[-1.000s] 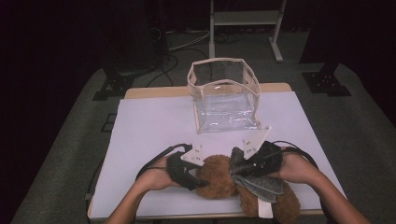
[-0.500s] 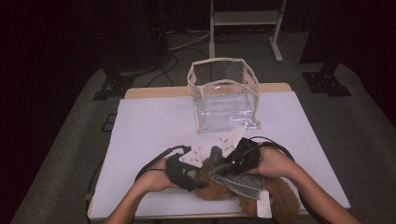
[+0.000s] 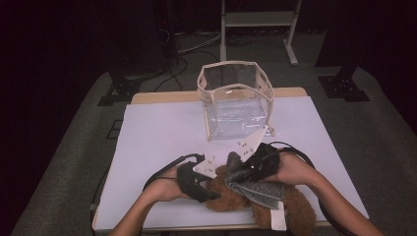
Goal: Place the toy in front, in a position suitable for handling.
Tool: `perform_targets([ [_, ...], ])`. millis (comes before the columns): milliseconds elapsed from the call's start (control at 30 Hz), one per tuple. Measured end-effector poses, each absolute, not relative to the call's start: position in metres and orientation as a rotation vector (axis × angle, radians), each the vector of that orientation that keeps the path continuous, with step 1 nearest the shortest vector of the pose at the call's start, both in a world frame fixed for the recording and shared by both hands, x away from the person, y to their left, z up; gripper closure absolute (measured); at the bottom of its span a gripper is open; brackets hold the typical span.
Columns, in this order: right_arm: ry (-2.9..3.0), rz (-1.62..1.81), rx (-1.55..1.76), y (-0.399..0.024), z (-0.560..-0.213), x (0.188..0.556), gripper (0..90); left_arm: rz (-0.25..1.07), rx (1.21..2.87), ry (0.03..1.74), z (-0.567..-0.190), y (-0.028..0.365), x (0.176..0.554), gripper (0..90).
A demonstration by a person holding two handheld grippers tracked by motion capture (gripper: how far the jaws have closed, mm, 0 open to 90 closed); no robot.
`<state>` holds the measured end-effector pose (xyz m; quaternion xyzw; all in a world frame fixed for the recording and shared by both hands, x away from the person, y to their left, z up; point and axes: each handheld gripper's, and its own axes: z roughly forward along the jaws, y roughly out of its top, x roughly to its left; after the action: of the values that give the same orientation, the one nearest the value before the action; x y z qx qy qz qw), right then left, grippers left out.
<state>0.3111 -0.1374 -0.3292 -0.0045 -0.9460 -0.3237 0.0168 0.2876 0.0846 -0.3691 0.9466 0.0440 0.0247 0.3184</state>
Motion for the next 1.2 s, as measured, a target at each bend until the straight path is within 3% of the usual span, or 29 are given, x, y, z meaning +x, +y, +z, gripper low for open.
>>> perform_targets([
  [167,-2.943,-1.024,-0.099,-0.156,-0.332,0.317,76.2,0.071,2.508,0.113,-0.368,0.080,0.288,46.6],
  [467,-2.922,-1.080,-0.011,-0.112,-0.330,0.321,76.1,0.069,2.518,0.101,-0.371,0.080,0.285,46.6],
  [700,-2.959,-0.983,-0.136,-0.149,-0.337,0.327,76.1,0.080,2.516,0.086,-0.370,0.081,0.284,46.0],
  [933,-2.938,-1.007,-0.161,-0.160,-0.345,0.315,76.5,0.063,2.455,0.179,-0.355,0.087,0.293,33.2],
  [1200,-2.982,-0.953,-0.048,-0.152,-0.338,0.291,76.5,0.003,2.468,0.118,-0.364,0.079,0.283,41.7],
])
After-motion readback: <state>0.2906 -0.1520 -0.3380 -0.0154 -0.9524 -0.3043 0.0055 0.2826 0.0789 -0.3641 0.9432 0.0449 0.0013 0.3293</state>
